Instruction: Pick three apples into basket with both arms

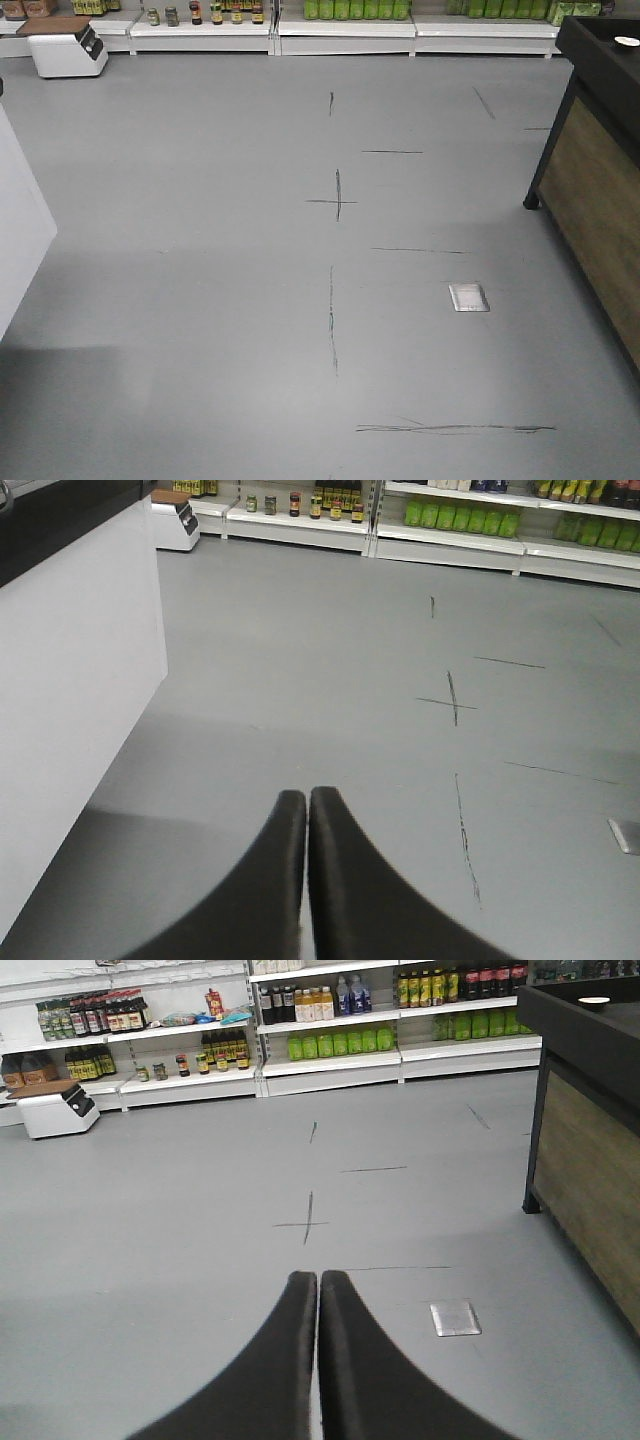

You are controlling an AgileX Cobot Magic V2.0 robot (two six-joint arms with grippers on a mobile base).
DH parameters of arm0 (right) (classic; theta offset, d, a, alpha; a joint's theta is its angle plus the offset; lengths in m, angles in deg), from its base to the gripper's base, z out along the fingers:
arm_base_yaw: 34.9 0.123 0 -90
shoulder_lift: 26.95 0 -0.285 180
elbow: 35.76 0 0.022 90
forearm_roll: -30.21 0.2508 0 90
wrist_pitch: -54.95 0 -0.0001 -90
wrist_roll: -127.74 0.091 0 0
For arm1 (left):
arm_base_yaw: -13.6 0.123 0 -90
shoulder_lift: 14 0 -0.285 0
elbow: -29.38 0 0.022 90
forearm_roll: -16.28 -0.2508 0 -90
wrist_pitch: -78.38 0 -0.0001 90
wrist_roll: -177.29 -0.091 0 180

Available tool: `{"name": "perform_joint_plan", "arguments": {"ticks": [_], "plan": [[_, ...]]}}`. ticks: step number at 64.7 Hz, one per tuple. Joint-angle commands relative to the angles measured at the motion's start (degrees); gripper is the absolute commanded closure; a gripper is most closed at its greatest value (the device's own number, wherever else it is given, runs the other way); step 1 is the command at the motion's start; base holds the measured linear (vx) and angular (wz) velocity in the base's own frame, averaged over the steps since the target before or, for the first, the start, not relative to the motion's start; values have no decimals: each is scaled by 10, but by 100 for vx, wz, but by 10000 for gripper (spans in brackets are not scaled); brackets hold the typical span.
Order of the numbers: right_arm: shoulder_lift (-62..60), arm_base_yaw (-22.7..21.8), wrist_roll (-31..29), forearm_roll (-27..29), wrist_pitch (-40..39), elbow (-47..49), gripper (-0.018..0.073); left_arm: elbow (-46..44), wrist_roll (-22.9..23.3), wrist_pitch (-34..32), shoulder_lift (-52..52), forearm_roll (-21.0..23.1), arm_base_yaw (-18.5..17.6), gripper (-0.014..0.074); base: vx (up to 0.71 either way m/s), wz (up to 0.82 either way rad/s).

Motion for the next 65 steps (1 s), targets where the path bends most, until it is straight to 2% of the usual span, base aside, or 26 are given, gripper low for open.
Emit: {"name": "perform_joint_plan", "arguments": {"ticks": [1,65], "plan": [[-2,-4,0,-1,-41,-3,568,5,6,-39,-3,3,-3,603,1,4],[-2,-4,0,-1,-41,-3,568,5,6,-39,-3,3,-3,603,10,1]]}}
